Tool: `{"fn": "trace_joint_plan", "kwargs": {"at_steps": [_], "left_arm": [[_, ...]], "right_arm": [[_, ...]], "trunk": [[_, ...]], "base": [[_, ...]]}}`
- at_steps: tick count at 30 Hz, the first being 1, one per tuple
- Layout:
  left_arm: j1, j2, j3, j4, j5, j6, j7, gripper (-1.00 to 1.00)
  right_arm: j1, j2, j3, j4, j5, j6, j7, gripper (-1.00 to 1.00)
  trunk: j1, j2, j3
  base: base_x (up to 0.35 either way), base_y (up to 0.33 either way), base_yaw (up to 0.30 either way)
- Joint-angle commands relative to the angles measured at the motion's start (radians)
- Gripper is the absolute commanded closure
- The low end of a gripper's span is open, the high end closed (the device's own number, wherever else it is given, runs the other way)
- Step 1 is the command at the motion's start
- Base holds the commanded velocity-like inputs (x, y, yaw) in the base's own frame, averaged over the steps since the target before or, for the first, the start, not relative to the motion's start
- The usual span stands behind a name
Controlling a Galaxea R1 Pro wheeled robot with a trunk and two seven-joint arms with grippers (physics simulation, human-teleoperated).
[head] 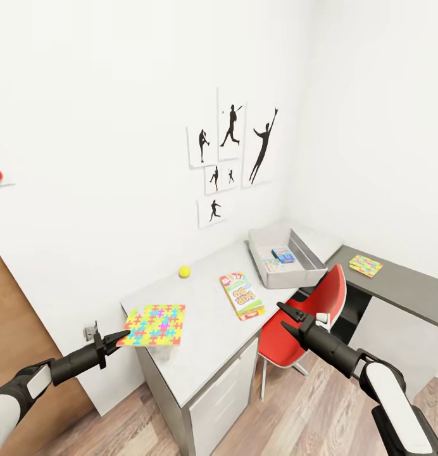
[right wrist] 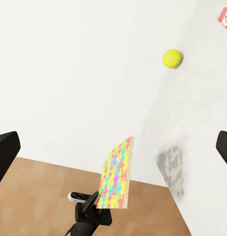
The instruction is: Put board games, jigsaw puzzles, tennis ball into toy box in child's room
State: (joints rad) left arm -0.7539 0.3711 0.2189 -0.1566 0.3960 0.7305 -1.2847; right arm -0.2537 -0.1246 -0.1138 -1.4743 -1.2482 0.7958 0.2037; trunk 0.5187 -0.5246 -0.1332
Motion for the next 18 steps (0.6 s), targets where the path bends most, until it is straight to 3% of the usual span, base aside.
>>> {"fn": "trace_joint_plan", "kwargs": {"at_steps": [1,18], "left_arm": [[-0.001,-0.001,0.001,0.0,-0.002,0.007,0.001,1.0],[-0.001,0.001,0.003,-0.001,-0.002,0.008,-0.001,1.0]], "right_arm": [[-0.001,0.0,-0.001,0.0,0.004,0.005,0.005,-1.0],[-0.001,0.0,0.0,0.0,0.004,0.004,0.0,-1.0]], "trunk": [[-0.003,0.006,0.001],[-0.069,0.125,0.055]], "base": [[0.0,0.0,0.0],[0.0,0.0,0.0]]}}
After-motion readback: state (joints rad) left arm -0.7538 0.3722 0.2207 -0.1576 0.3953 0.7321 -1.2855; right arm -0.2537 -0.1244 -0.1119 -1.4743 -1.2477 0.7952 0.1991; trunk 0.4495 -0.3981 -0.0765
